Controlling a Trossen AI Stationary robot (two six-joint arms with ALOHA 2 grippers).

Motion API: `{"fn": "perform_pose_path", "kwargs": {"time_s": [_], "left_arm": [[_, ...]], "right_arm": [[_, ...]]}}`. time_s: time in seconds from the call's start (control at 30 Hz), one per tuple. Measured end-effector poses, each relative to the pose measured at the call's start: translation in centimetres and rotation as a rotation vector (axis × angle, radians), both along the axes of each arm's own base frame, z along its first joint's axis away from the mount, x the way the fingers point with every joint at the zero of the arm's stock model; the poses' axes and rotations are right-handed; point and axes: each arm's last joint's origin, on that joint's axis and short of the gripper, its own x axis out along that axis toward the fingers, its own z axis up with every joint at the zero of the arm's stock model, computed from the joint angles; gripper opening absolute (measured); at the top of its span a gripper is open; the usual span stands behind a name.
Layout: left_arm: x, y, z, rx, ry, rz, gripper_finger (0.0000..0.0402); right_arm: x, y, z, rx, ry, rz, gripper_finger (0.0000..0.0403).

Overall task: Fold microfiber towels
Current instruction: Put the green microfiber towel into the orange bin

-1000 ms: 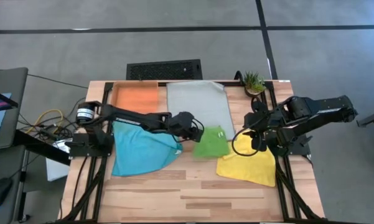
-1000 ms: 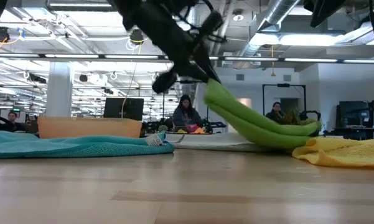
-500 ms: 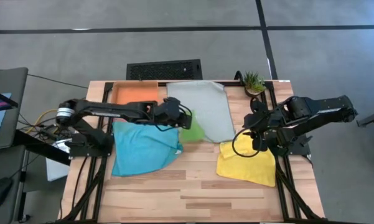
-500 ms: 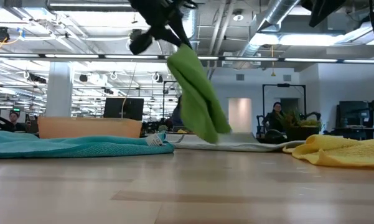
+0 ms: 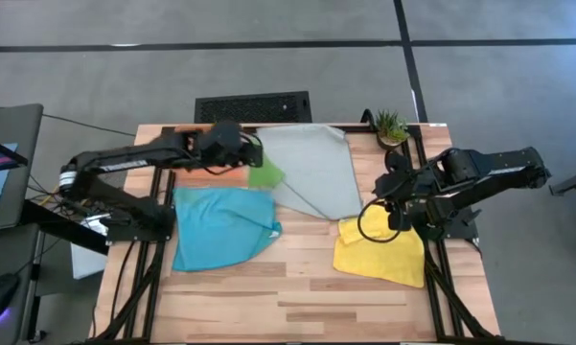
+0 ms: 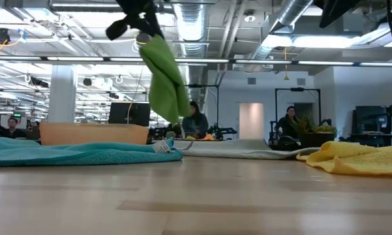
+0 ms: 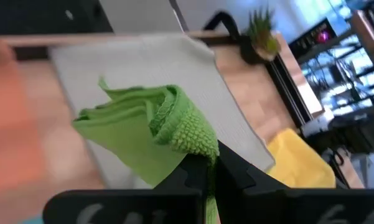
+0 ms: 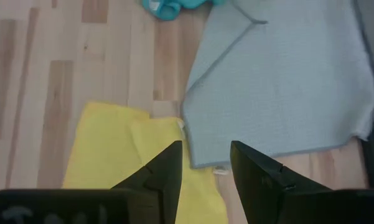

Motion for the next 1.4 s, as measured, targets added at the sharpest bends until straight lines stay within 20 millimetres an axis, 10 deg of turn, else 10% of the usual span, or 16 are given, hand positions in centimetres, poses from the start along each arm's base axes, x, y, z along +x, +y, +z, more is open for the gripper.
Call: {"fn": "perform_pose_path", "kwargs": {"time_s": [0.83,1.4], "left_arm": [[-10.9,10.8,0.1,0.037,0.292,-0.024,0.0],[-11.1,16.0,-2.4,0.067,0.171,-0.388,0.0]], "right_arm": [[7.6,-3.8,-1.2,-0.061,-0.176,-0.158,0.0159],[7.6,-5.7,-0.7,-0.065,-0.223,-0.237,0.0159]]}}
